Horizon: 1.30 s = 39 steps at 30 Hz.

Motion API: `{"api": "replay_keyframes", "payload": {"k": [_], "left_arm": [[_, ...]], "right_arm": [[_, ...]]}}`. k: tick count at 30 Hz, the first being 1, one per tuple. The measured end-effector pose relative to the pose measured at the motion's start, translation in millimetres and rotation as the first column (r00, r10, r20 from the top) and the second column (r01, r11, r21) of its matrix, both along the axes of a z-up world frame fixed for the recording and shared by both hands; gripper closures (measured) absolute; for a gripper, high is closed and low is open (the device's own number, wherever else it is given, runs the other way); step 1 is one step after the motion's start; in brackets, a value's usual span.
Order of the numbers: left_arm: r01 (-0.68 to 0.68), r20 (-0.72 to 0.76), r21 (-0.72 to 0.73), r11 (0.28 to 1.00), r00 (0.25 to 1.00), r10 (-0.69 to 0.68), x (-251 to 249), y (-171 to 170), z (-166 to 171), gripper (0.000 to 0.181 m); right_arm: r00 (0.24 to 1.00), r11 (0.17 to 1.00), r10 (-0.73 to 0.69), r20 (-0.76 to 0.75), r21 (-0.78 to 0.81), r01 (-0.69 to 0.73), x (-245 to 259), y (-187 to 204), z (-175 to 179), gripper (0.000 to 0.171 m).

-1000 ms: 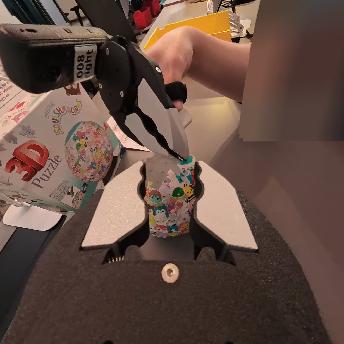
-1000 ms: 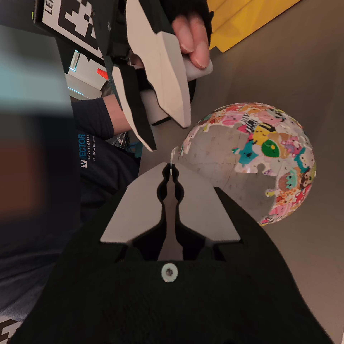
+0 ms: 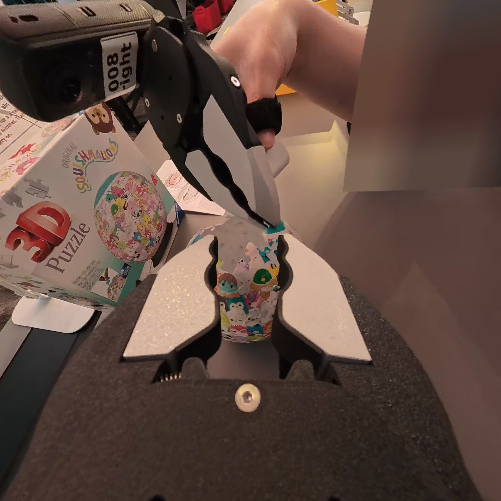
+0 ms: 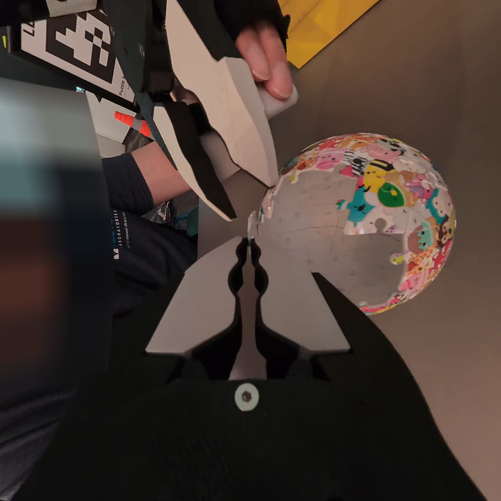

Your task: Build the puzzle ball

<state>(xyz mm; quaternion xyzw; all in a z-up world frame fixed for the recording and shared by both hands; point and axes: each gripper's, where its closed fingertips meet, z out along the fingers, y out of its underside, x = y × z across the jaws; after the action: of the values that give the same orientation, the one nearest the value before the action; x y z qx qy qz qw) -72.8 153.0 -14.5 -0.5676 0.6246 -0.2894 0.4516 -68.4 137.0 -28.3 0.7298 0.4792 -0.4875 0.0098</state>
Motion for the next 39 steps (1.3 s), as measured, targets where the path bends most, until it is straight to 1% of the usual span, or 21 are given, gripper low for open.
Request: {"api": "replay_keyframes", "payload": {"k": [6, 25, 28, 32, 39], "left_arm": [[-0.024, -0.06, 0.034, 0.999, 0.998, 0.026, 1.9, 3.7, -9.7, 0.132], [-0.032, -0.099, 0.087, 0.996, 0.994, 0.041, 9.1, 3.7, -13.7, 0.131], [-0.031, -0.103, 0.091, 0.995, 0.994, 0.04, 9.9, 3.1, -14.1, 0.131], [-0.031, -0.107, 0.091, 0.995, 0.993, 0.04, 10.7, 2.6, -14.6, 0.131], [-0.031, -0.105, 0.092, 0.995, 0.994, 0.041, 11.2, 2.7, -14.6, 0.131]], "right_arm": [[1.0, 0.999, 0.014, 0.009, 0.038, -0.015, -0.7, 1.2, 0.4, 0.168], [0.997, 0.994, 0.031, 0.065, 0.105, -0.037, 2.9, 7.9, -7.6, 0.164], [0.997, 0.991, 0.044, 0.07, 0.12, -0.052, 3.6, 7.4, -8.5, 0.162], [0.994, 0.987, 0.073, 0.079, 0.137, -0.083, 4.8, 5.4, -10.6, 0.154], [0.984, 0.984, 0.138, 0.109, 0.1, -0.149, 3.7, 4.2, -11.5, 0.152]]}}
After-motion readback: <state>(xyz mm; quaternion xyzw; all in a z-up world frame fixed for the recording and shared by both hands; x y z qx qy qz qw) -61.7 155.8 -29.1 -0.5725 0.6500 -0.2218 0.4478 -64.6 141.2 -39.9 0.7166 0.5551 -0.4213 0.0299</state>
